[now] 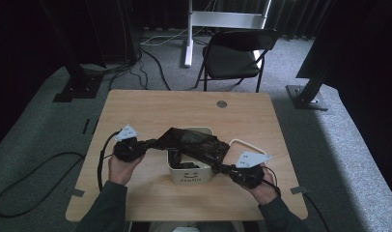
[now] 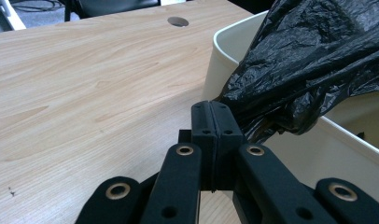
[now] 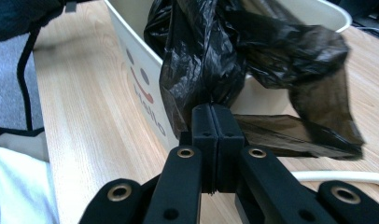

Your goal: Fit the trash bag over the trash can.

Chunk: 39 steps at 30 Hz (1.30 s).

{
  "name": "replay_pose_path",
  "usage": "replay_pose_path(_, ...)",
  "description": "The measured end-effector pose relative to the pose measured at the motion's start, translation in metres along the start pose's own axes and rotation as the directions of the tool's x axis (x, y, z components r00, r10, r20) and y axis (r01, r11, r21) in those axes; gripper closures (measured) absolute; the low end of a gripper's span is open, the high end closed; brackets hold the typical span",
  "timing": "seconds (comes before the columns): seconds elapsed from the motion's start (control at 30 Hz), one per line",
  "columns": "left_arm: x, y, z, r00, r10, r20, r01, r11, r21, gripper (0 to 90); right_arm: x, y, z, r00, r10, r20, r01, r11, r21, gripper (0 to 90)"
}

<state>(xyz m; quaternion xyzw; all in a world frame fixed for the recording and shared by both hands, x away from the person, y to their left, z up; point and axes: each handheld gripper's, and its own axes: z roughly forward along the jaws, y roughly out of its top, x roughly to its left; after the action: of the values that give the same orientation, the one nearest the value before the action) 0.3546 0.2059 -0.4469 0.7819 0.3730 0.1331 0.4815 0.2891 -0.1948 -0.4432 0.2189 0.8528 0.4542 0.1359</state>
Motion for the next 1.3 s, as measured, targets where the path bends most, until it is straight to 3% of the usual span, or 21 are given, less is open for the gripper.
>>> replay_pose_path(0.17,0.001,-0.002,0.003,1.0000,-0.002,0.004,0.002,0.9999,0.011,90.0,0.001,-0.002,0.008,0.9999,-0.015,0.005,0.014,0.999,0.029,89.7)
replay_pose_path(0.37,0.000,-0.003,0.010,1.0000,-0.002,0.008,0.002,0.9995,0.032,90.0,-0.006,-0.009,0.010,0.9999,0.016,0.005,-0.016,0.999,0.044,89.7)
replay_pose_path(0.8,-0.010,0.000,0.029,0.9992,0.004,0.039,-0.006,0.9987,0.051,88.2,-0.003,-0.007,0.016,1.0000,0.005,-0.002,-0.005,0.999,0.047,89.6)
replay_pose_path(1.07,-0.008,0.000,0.007,0.9995,0.010,0.029,-0.010,0.9999,0.006,68.0,-0.004,-0.007,0.013,1.0000,0.004,0.004,-0.005,0.999,0.046,89.5)
replay_pose_path(1.3,-0.018,-0.004,-0.016,0.9956,0.090,0.025,-0.091,0.9955,0.025,61.4,-0.004,-0.005,0.010,1.0000,0.003,0.009,-0.004,0.999,0.036,89.5)
